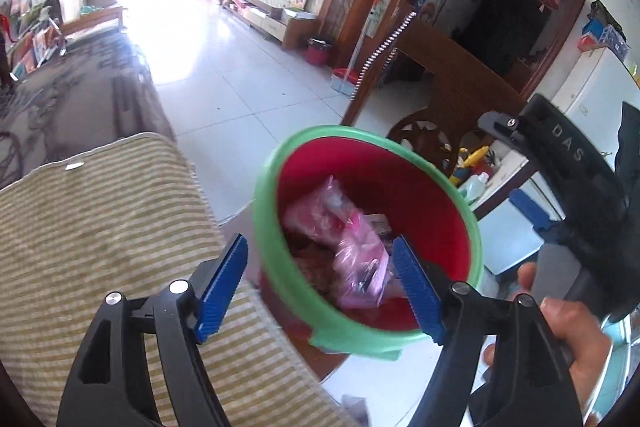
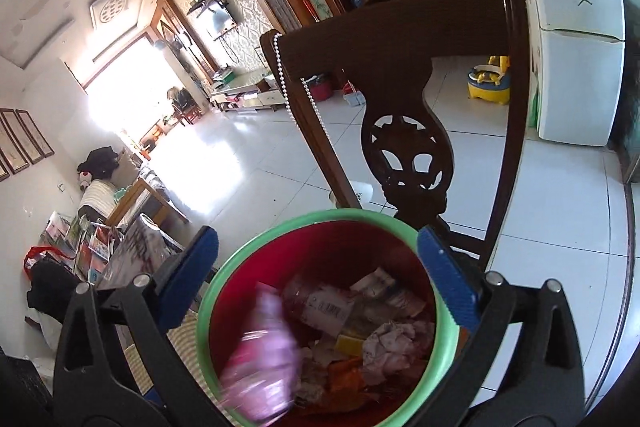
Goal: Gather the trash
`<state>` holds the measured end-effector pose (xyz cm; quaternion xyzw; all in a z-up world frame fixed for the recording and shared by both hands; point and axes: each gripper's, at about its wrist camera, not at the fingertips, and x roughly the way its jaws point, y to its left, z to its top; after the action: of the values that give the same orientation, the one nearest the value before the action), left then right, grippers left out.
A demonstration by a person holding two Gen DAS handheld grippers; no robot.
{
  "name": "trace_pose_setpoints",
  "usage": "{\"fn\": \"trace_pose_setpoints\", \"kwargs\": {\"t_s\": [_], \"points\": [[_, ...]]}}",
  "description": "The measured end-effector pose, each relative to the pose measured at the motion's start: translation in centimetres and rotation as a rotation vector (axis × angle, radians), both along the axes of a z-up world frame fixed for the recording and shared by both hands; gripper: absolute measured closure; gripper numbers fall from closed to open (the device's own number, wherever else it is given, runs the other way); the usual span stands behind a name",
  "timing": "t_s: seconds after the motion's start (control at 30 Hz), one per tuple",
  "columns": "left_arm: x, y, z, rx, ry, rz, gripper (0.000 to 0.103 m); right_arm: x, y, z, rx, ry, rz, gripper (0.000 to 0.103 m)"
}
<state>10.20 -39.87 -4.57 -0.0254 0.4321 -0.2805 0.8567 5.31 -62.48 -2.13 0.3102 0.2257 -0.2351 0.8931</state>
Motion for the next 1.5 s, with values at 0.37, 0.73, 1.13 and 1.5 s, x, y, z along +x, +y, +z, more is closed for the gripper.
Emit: {"fn": "trace_pose_setpoints", "kwargs": {"t_s": [0.37, 0.73, 1.13, 1.5], "points": [[-4.0, 13.0, 1.1, 0.126, -0.202, 0.176, 0.012, 4.0, 12.2, 3.6, -0.309, -0.016, 0.307, 0.005], [-5.5, 28.5, 1.5, 0.062, -0.206, 0.467, 0.008, 4.8, 25.0, 5.0, -0.467, -0.122, 0.454, 0.005], [-8.1, 33.2, 2.4, 0.004, -0.363, 0.599, 0.008, 0.2, 29.4, 4.6, -0.562, -0.157, 0.423, 0.005], [-10.1, 32.7, 4.9, -0.056, -0.427, 0.537, 0.008, -4.0, 30.3, 4.7, -0.614, -0.185, 0.378, 0.005]]}}
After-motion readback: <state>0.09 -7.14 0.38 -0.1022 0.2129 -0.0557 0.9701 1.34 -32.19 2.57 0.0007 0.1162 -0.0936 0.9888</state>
